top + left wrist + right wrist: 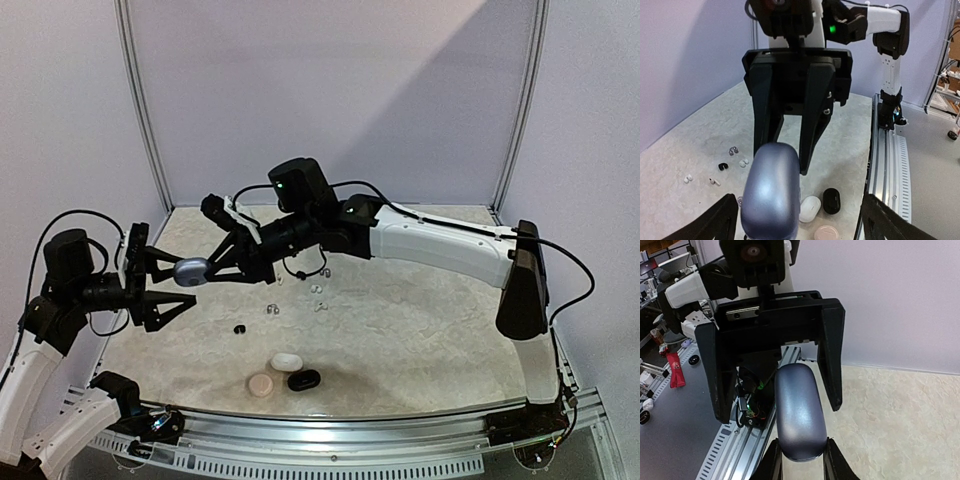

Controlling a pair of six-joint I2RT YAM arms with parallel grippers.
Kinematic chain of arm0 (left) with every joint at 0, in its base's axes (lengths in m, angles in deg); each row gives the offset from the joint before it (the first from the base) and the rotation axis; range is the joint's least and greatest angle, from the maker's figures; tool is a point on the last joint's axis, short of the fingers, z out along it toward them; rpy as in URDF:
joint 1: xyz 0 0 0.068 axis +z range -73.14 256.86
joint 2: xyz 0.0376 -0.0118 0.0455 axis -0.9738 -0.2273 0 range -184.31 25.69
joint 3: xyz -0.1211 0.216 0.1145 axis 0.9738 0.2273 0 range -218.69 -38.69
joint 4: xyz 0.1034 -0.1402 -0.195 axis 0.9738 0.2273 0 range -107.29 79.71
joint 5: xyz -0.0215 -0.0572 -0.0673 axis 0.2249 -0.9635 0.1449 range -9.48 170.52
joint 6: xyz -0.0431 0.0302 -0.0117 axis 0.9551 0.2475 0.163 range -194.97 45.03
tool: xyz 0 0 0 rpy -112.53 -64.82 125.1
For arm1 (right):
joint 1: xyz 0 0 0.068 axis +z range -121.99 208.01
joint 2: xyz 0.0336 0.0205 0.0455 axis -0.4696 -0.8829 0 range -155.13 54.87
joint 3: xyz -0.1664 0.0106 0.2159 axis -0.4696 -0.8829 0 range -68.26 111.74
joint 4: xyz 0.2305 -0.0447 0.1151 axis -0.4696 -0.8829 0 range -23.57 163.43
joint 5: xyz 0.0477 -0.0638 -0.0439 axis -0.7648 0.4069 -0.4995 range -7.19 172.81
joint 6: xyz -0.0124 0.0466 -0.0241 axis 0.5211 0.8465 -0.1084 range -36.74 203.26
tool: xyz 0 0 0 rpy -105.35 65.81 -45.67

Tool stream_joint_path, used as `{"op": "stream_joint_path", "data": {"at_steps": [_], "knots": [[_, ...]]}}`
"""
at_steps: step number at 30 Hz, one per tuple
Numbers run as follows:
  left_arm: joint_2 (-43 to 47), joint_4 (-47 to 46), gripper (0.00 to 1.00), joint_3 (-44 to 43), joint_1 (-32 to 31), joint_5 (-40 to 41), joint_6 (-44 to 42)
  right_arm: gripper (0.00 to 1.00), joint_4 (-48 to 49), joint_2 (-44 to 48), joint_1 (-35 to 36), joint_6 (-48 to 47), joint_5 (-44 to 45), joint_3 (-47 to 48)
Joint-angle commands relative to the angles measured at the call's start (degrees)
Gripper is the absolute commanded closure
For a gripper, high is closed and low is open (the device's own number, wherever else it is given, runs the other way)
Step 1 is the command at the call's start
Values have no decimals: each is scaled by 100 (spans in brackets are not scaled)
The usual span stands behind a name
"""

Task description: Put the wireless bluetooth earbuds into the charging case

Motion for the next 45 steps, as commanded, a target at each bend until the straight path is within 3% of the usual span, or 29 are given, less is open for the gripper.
{"op": "stream_joint_path", "data": {"at_steps": [1,4,6,12,20,25,30,33,36,38,40,45], "knots": [[39,1001,20,-26,-75,227,-981,100,-399,382,15,-396,423,70],[79,307,44,118,-83,344,-393,100,-338,443,21,-405,446,16],[126,-209,52,289,-84,245,137,100,-321,430,23,-399,454,13],[283,-928,65,517,-110,170,725,100,-278,427,28,-376,404,-5],[224,-1470,62,521,-119,148,1263,100,-255,419,24,-408,422,-9],[205,-1399,78,521,-131,88,1234,100,-238,427,27,-386,413,-4],[196,-1294,86,500,-154,65,1156,100,-199,444,28,-347,404,-28],[196,-1292,100,505,-154,78,1124,100,-149,453,22,-334,424,-47],[209,-1286,100,488,-158,180,1011,59,-149,462,28,-291,539,-62],[218,-1097,100,448,-160,236,656,42,-156,462,24,-306,610,-61],[214,-913,100,396,-171,339,303,33,-120,447,38,-315,661,-57],[175,-796,100,275,-252,327,-77,29,-60,289,128,-351,834,20]]}}
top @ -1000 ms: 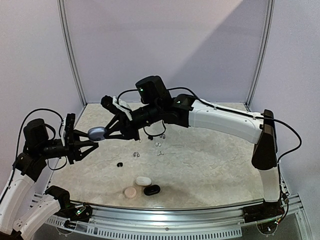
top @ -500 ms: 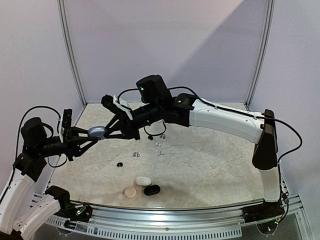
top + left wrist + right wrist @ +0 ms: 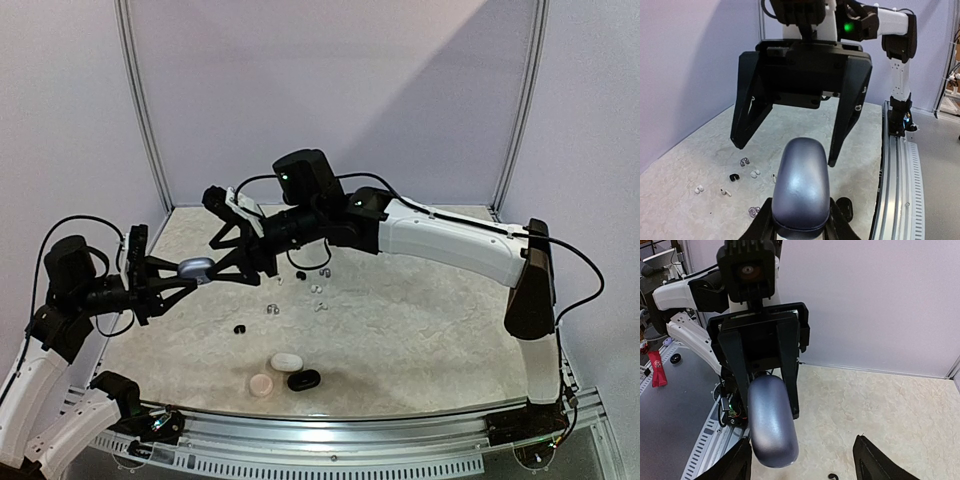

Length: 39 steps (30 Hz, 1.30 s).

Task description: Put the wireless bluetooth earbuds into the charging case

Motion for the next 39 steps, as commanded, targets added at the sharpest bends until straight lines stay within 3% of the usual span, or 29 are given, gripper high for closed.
{"op": "stream_joint_path", "data": {"at_steps": [1,7,17,31,39], "knots": [[-45,234,100,-209,-173,30,-537,30,83,-7,85,-5,269,85],[-7,628,100,-268,-320,130,-985,34,16,-125,92,1,648,186],[43,983,100,-224,-408,180,-1326,51,-90,-280,-40,347,921,486],[-33,-22,100,53,-415,321,475,51,-232,-382,-74,323,791,519],[-134,-263,100,258,-404,552,1043,43,-84,-293,-217,587,84,688]]}}
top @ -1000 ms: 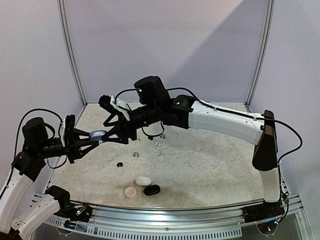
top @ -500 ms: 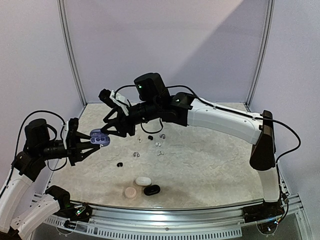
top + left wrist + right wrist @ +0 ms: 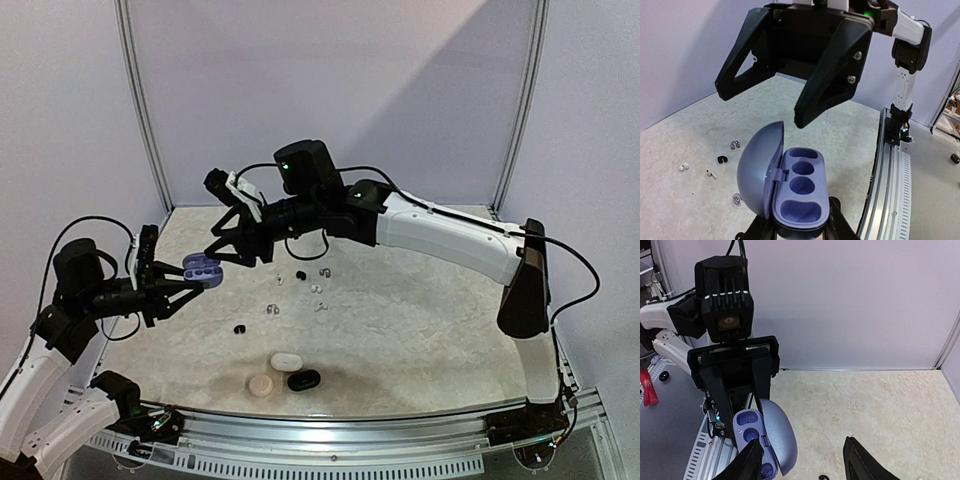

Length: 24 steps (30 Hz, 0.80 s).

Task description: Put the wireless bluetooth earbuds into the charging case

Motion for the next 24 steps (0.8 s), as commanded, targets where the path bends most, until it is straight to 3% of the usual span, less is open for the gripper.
{"op": "stream_joint_path", "data": {"at_steps": [1,7,14,19,24], "knots": [[-24,-282,100,122,-79,83,366,42,-2,-79,-98,150,-424,224],[-21,-194,100,99,-35,260,443,42,311,39,-366,605,-593,188],[117,-14,100,72,80,425,430,53,-548,-111,-1277,1588,1011,148],[188,38,100,105,166,457,348,62,-1518,-636,-1751,1584,2260,447],[198,30,100,145,195,407,262,69,-2093,-1427,-1925,1415,2702,870]]}}
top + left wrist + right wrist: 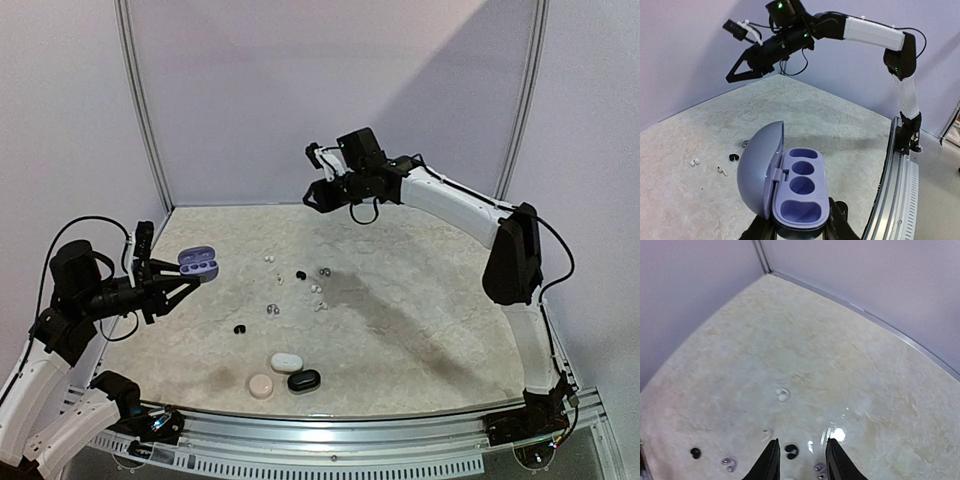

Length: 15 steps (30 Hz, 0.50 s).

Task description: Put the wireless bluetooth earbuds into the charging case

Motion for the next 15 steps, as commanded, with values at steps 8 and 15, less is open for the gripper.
{"op": "stream_joint_path", "data": {"at_steps": [8,15], "knots": [[100,57,100,140,94,-10,-84,75,-1154,-1576,-5,-14,542,740],[118,72,100,147,102,-44,-109,80,-1173,-1932,-40,22,515,740]]}}
